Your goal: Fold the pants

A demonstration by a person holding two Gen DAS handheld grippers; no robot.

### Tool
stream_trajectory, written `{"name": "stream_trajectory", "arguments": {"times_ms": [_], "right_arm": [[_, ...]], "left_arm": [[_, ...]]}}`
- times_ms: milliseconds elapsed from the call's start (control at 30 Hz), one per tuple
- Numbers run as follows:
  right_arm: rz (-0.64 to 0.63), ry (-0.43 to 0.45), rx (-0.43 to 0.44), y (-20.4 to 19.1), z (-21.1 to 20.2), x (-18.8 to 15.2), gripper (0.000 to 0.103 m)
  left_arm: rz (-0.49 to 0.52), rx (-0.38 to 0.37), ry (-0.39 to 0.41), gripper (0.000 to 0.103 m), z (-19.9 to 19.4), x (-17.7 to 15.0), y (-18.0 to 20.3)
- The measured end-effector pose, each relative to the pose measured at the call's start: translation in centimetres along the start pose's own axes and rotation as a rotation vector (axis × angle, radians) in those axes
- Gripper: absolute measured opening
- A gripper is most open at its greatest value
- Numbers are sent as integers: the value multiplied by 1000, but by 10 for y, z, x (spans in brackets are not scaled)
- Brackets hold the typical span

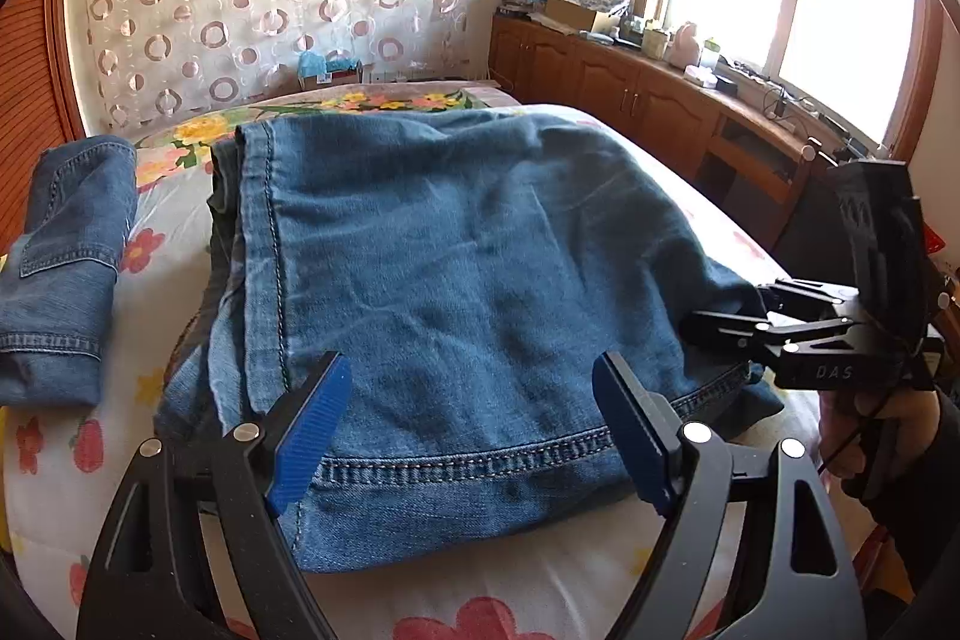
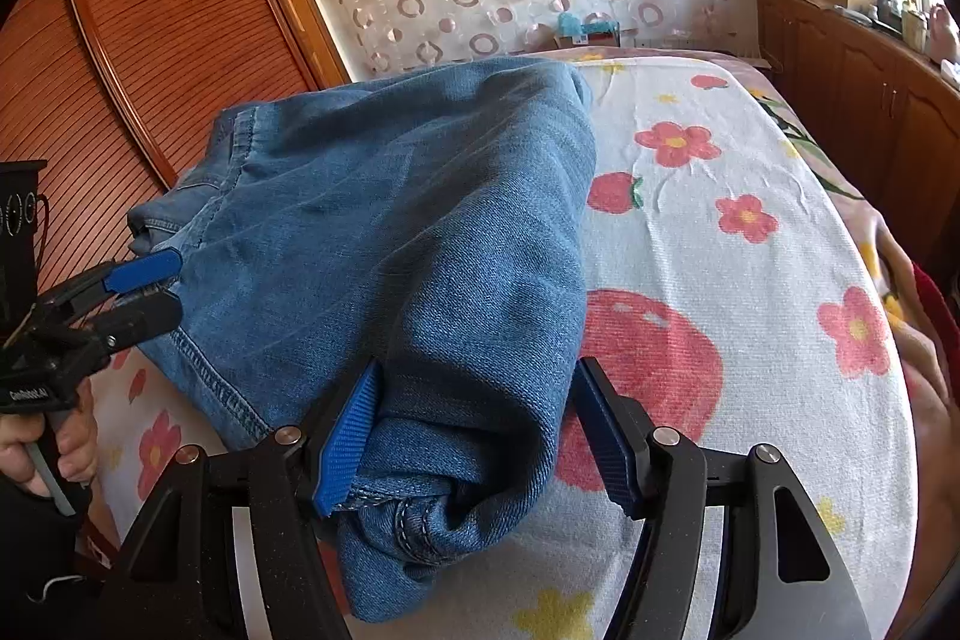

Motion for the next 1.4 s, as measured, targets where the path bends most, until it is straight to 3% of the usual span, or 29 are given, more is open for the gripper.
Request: {"name": "stream_trajectory", "arguments": {"times_ms": [100, 233, 467, 633, 767, 967, 1100, 1200, 1367, 1400], "right_arm": [[11, -6, 58, 0, -1, -1, 41], [-37, 21, 33, -12, -9, 2, 29], [-77, 77, 49, -30, -30, 15, 21], [-133, 119, 74, -55, -42, 34, 18], [-196, 157, 102, -77, -50, 48, 17], [-308, 190, 202, -141, -41, 72, 16], [-373, 136, 287, -191, -5, 69, 16], [-395, 17, 340, -215, 38, 53, 16], [-418, -123, 366, -232, 81, 25, 16], [-418, -122, 372, -233, 79, 24, 22]], "left_arm": [[-1, 7, -13, 83, 4, -3, -1], [-5, 16, -31, 83, 9, -8, -4], [-20, 8, -31, 83, 4, -11, -12], [-43, 13, 12, 83, -18, -10, -23], [-68, 38, 56, 83, -47, -8, -43], [-129, 116, 140, 83, -100, -15, -87], [-164, 180, 171, 83, -126, -27, -114], [-203, 219, 181, 83, -139, -36, -135], [-250, 256, 182, 83, -144, -48, -157], [-257, 257, 180, 83, -143, -49, -159]]}}
Point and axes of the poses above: each gripper's, at about its wrist camera, not at the fingertips, and z roughly the way its jaws point, y to its right, x to its top, the point moved 1 cm from there along z, roughly the way its jaws point
